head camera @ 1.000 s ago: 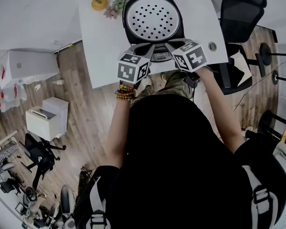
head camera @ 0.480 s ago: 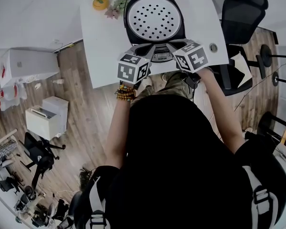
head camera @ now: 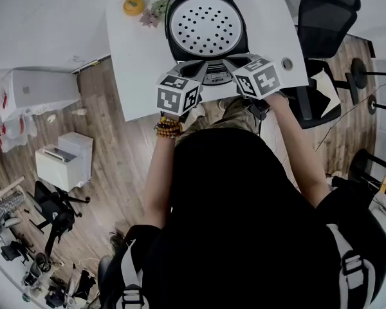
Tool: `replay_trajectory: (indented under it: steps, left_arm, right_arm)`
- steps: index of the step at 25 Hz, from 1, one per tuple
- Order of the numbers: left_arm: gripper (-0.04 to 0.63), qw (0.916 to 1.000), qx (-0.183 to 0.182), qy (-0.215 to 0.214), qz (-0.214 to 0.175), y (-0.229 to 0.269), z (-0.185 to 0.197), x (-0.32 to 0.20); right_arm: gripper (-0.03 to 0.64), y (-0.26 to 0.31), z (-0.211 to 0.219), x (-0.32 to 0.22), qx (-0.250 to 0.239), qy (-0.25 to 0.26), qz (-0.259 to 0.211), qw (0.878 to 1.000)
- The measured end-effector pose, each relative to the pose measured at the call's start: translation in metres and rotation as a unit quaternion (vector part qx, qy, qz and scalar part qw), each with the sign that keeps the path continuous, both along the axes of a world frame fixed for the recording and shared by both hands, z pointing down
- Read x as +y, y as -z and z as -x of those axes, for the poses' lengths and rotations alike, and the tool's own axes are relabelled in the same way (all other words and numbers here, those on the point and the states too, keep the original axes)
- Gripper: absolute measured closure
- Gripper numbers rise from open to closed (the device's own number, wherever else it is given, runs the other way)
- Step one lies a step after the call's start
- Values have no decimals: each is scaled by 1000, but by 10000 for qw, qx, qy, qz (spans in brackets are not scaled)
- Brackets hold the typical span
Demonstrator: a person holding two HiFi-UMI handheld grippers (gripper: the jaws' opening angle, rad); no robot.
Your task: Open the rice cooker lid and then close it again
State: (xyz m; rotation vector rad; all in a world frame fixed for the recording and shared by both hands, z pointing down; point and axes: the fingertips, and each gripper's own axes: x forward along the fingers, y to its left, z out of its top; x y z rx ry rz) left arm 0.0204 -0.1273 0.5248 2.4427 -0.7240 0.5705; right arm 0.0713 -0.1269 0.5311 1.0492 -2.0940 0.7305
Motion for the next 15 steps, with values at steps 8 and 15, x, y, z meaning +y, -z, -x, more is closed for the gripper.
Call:
replay_trajectory:
  steps: [8,15]
  left_arm:
    - [572,10000,-28,-14,-71,0,1,1]
    - [572,9998,-55,15,-208,0,1,2]
  right_arm:
    - [588,1,2,2,115,107,-154,9998]
    - [588,4,1,1,58,228,-589,9980]
